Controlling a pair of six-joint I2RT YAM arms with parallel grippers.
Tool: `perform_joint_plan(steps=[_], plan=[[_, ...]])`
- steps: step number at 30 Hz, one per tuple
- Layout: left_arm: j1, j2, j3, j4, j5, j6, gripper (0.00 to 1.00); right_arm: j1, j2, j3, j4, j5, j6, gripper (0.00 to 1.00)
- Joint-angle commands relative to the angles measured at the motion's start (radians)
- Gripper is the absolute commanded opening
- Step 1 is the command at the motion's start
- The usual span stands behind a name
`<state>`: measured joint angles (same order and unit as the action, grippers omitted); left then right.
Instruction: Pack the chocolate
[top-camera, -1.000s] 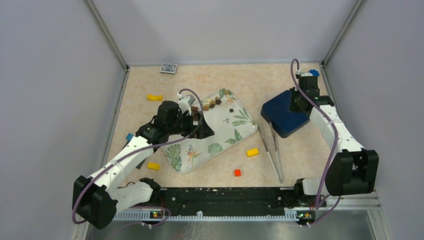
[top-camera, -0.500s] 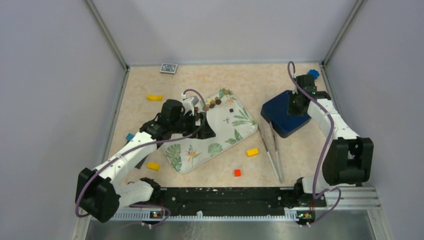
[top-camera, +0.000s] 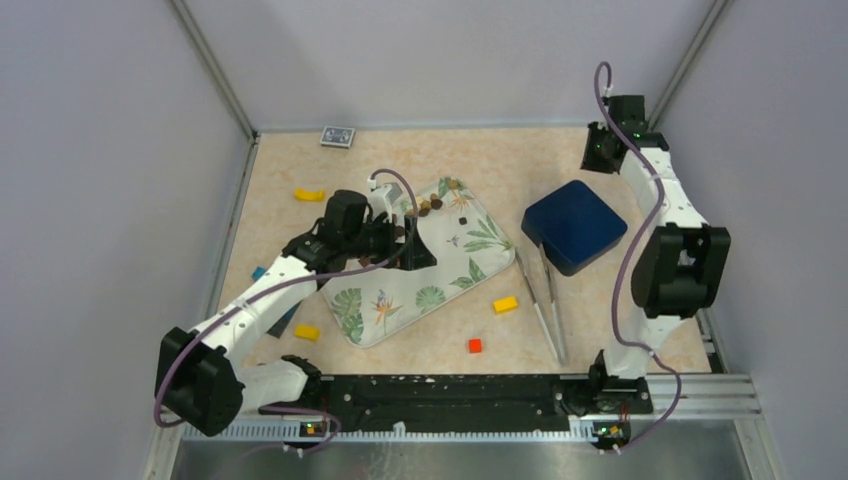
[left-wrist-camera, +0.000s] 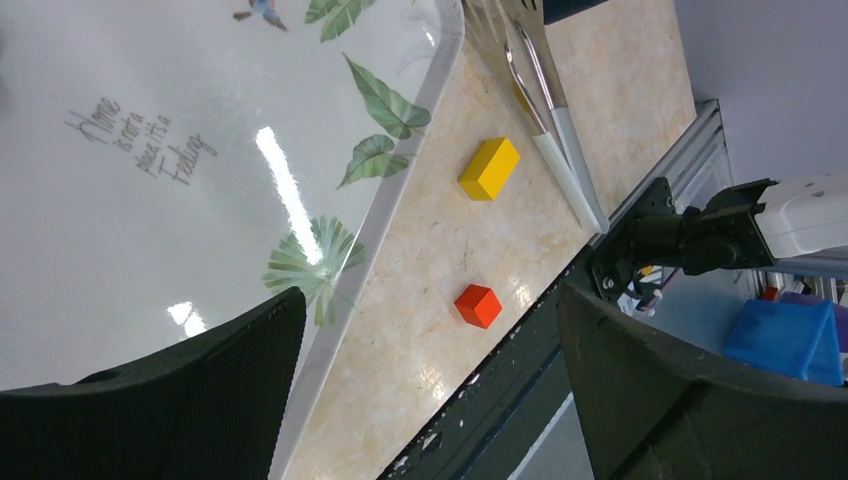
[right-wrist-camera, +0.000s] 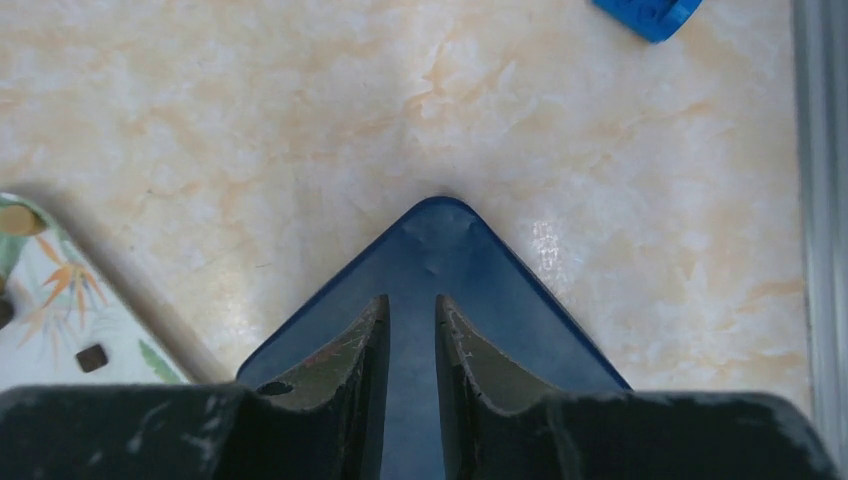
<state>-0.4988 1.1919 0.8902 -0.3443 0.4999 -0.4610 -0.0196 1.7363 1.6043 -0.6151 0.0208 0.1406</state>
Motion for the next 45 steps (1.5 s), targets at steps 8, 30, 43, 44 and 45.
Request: perform_joint_plan(steps=[8,30,43,44,45], plan=[[-0.006,0.01,-0.053,0.145,-0.017,-0.064,0.99,-0.017,0.246,0.059,-0.006,-0.016,0.055,0.22],[-0.032,-0.106,-0.069,0.077,-0.342,-0.014,0.99,0.055,-0.37,-0.631,0.037,-0.085,0.055,0.25],[-0.032,-0.13,-0.102,0.079,-0.317,-0.026,0.99,0.055,-0.422,-0.443,-0.048,0.071,0.027,0.25],[-0.032,-0.13,-0.097,0.075,-0.32,-0.023,0.99,0.055,-0.435,-0.439,-0.04,0.076,0.031,0.25],[-0.032,-0.132,-0.093,0.071,-0.323,-0.019,0.99,0.055,-0.448,-0.44,-0.032,0.077,0.035,0.25]])
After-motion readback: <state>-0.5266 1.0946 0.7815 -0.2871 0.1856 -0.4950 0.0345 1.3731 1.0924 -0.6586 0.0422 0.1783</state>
